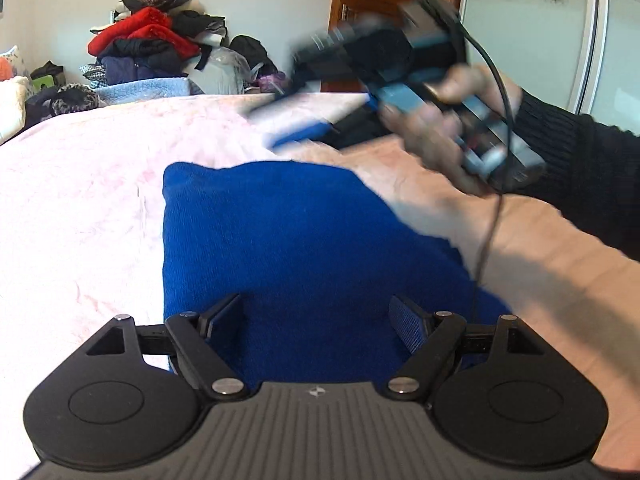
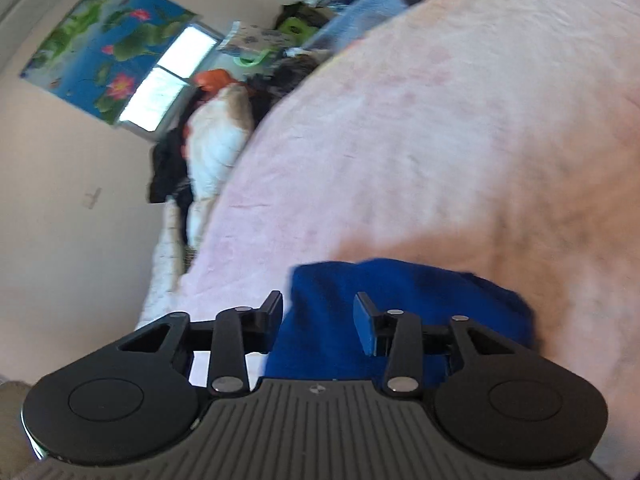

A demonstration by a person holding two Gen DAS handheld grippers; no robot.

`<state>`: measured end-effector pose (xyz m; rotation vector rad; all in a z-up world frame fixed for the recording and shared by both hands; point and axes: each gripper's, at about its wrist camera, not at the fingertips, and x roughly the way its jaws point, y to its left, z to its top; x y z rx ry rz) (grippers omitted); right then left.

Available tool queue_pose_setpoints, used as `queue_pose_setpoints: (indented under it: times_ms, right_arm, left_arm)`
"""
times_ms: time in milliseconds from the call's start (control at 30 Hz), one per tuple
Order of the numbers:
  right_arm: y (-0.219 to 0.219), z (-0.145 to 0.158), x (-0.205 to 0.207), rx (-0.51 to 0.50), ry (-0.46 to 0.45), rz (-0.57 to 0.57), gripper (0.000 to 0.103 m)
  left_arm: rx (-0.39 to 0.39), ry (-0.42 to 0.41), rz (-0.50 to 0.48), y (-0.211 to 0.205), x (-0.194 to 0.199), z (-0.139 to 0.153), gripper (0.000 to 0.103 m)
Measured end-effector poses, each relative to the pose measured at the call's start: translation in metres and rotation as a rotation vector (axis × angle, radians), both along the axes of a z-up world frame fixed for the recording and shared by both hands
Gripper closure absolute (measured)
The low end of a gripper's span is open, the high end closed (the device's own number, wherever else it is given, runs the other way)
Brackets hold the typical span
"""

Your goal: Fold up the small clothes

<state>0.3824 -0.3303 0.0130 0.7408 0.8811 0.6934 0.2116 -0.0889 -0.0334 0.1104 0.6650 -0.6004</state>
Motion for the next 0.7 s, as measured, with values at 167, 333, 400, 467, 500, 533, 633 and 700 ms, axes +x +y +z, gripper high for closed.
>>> queue_pose_setpoints:
  times_ms: [167,333,400,467,500,533,633,700]
  right_arm:
    - [0.076,-0.009,0.046,-0.098,0.065,0.188,0.048]
    - [0.085,-0.047,0.070,-0.273,0.153,0.083,0.093]
    - [0.074,-0.060,0.074,-0.205,0.200,0.058,0.102]
    - [0.072,-0.056,0.067,-0.207,0.200,0.045,0.099]
    - [0.070,-0.049,0.059,-0.204,0.182,0.040,0.093]
    - [0.065,-0.039,0.048,-0.184,0.150,0.030,0.081]
    - [0.046,-0.002,0.009,-0.114,0.025,0.002,0.066]
    - [0.028,0.014,-0.024,-0.088,-0.018,0.013,0.056]
  left_arm:
    - [0.052,0.066,0.010,-0.004,0.008,-0.013,0.022]
    - [0.070,0.071,0.019,-0.007,0.006,-0.024,0.018]
    - [0.051,0.070,0.020,-0.007,0.005,-0.026,0.016]
    - [0.058,0.053,0.017,-0.008,0.001,-0.026,0.016]
    - [0.051,0.052,0.018,-0.006,0.001,-0.024,0.016]
    - [0.027,0.054,0.025,-0.002,0.001,-0.021,0.016]
    - [-0.064,0.039,0.066,0.017,0.001,-0.005,0.015]
    - [-0.068,-0.002,0.063,0.022,-0.006,0.005,0.015]
